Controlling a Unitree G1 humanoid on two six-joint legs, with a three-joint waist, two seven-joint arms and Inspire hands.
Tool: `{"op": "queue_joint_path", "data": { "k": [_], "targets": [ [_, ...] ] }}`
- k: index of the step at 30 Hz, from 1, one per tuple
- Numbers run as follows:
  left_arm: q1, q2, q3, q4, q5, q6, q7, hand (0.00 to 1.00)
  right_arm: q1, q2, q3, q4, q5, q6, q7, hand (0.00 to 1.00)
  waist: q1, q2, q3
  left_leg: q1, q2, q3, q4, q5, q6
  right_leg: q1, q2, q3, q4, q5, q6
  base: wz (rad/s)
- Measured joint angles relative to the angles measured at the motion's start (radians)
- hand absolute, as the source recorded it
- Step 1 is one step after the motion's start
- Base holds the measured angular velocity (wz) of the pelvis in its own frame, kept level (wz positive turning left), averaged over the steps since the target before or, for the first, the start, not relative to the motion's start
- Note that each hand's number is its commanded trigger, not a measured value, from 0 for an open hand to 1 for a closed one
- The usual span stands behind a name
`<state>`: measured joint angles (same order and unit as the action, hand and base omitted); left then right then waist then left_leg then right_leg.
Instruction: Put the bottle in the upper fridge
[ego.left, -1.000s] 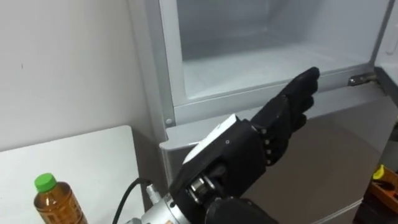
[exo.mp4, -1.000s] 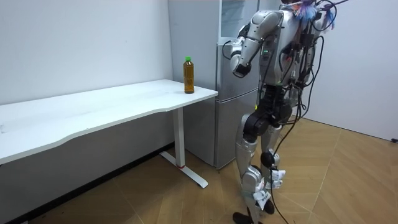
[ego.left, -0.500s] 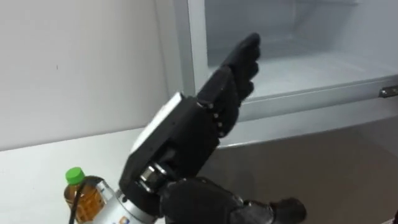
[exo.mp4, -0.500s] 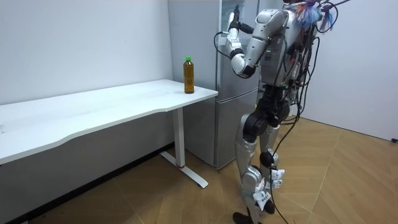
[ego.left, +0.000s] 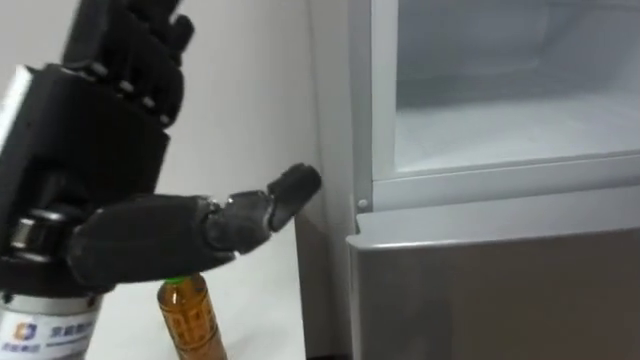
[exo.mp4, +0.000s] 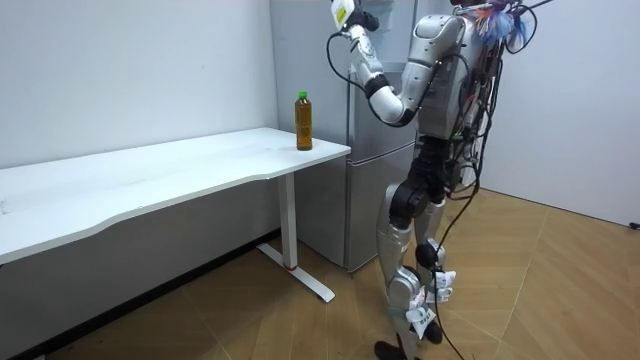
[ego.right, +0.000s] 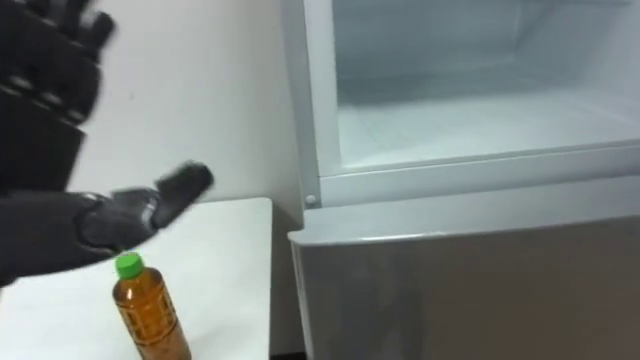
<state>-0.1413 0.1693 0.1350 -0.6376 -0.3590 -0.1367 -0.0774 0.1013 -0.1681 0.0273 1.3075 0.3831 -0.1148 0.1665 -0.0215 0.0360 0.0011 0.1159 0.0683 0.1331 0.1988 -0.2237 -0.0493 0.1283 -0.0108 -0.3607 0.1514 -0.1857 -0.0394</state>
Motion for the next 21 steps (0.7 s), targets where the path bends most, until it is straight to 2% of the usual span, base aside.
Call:
{"op": "queue_joint_path", "data": {
  "k": [4,6,8,13,19,20,21],
  "targets": [
    [0.045,0.000,0.079,0.000,0.000,-0.008,0.041,0.00,0.000,0.001,-0.013,-0.002,-0.032,0.000,0.003,0.00,0.013,0.009,-0.0060,0.001,-0.004,-0.005,0.000,0.000,0.000,0.002,-0.004,0.000,0.001,-0.002,0.003,0.03],
    [0.050,0.005,0.118,0.000,0.000,-0.015,0.086,0.00,0.004,0.002,-0.012,-0.002,-0.038,0.000,0.003,0.00,0.032,0.008,-0.0048,0.004,-0.005,-0.005,0.000,0.000,0.000,0.006,-0.004,0.001,0.002,-0.002,0.003,0.02],
    [0.067,0.008,0.147,-0.001,0.003,-0.028,0.118,0.00,0.009,0.002,-0.013,-0.002,-0.038,-0.005,0.001,0.00,0.038,0.007,-0.0016,0.012,-0.008,-0.005,-0.002,0.000,0.000,0.016,-0.006,0.001,0.001,-0.005,0.007,0.08],
    [0.094,0.008,0.235,-0.001,0.009,-0.057,0.209,0.00,0.021,0.005,-0.022,-0.002,-0.038,-0.018,-0.001,0.00,0.057,0.009,-0.0004,0.016,-0.014,-0.010,-0.001,0.000,0.000,0.029,-0.009,0.004,-0.001,-0.009,0.012,0.13],
    [0.106,0.008,0.355,0.009,0.026,-0.075,0.306,0.00,0.047,0.006,-0.051,0.001,-0.032,-0.018,0.001,0.00,0.104,0.020,0.0006,0.027,-0.021,-0.054,-0.001,0.000,0.001,0.034,-0.011,0.000,-0.002,-0.011,0.013,0.04],
    [0.135,0.007,0.381,0.012,0.013,-0.086,0.317,0.00,0.054,0.004,-0.063,-0.003,-0.032,-0.018,0.001,0.00,0.109,0.016,0.0033,0.024,-0.023,-0.056,-0.002,0.000,0.001,0.033,-0.014,0.000,-0.001,-0.013,0.014,0.00],
    [0.172,0.007,0.404,0.018,-0.005,-0.087,0.324,0.00,0.059,0.004,-0.083,-0.012,-0.032,-0.017,0.001,0.00,0.110,0.022,-0.0012,0.020,-0.027,-0.056,-0.001,0.000,0.001,0.033,-0.017,0.000,0.000,-0.017,0.017,0.07]
  ]
}}
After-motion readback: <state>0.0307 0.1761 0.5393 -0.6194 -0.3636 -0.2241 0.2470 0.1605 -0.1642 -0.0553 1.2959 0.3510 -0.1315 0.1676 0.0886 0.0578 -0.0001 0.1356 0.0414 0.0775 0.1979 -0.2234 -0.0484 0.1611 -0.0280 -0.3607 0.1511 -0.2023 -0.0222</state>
